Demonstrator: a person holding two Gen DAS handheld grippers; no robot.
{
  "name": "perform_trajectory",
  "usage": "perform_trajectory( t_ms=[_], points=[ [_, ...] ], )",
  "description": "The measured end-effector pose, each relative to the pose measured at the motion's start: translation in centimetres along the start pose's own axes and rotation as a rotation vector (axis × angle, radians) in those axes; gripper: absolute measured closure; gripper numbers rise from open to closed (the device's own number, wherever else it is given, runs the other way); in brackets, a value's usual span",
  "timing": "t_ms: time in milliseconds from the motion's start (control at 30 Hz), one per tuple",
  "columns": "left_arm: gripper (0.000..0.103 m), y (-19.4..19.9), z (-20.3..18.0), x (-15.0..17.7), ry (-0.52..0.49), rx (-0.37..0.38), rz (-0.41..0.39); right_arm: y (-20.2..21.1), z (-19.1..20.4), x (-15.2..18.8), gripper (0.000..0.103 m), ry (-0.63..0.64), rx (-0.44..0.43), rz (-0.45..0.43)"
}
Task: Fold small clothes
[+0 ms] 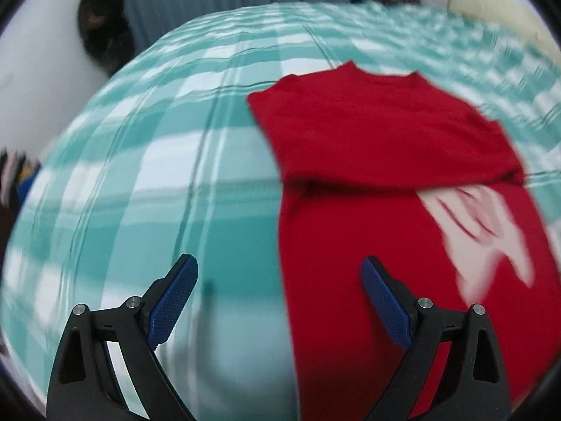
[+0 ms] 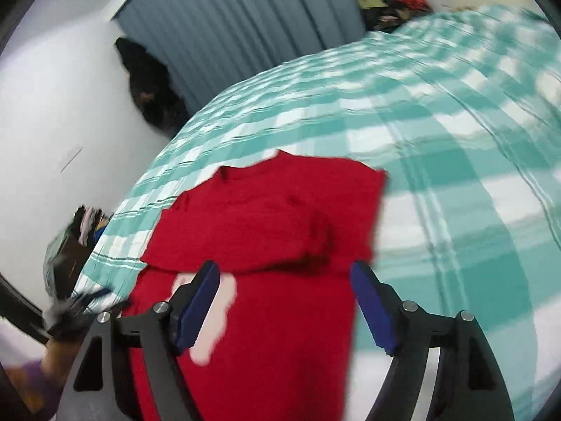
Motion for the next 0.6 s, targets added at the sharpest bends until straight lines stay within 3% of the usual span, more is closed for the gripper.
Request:
perform_trajectory(
  t_ms=[67,100,133,200,267,300,433,500,567,600],
  points=[
    [0.012,-2.2,-0.1,-1.8,-0.007,-0.060,-0.010,1.4,-1.5,1.9,0.027,-0.029,0.013,0.015],
    [0.031,-2.7,0.5,-2.3,0.021,-0.081,-0.024,1.8,-1.9,2.6,0.027,-0.026,0.020,0.020],
    [0.068,-3.0,1.8,-2.5,0.097,-0.104,-0.028,2.1,-2.2,3.4,0.027,-0.012,0.032,0.032],
    [0.087,-3.4,4.2,-1.7,0.263,-0.021,-0.001,1.5,-2.3,4.3,0.027,0.047,0.059,0.071],
    [0.102,-3.1,5.1,-0.8,0.303,-0.038,-0.004,0.3,-2.0,4.0,0.027,0.114,0.054,0.099],
    [0.103,-3.1,5.3,-0.4,0.302,-0.065,0.000,-0.4,-1.6,3.6,0.027,0.134,0.040,0.107],
    [0.100,-3.1,7.5,0.9,0.411,0.012,0.012,-4.6,1.1,1.9,0.028,0.187,-0.124,0.202],
    [0.100,-2.8,7.8,1.2,0.426,0.027,0.017,-6.3,1.9,1.0,0.028,0.178,-0.130,0.196],
    [0.087,-1.9,7.3,1.4,0.403,0.032,0.015,-8.6,0.9,0.2,0.028,0.006,-0.192,0.222],
    [0.068,-1.2,6.8,1.5,0.390,0.040,0.004,-9.8,0.3,0.4,0.030,-0.076,-0.229,0.264]
  ],
)
Point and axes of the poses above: each gripper's, at about its wrist camera, not at the fingertips, and y roughly against the way its jaws point, z to its left, x to its underside, the point moved 3 cm from there along -y, roughly the way its jaws point
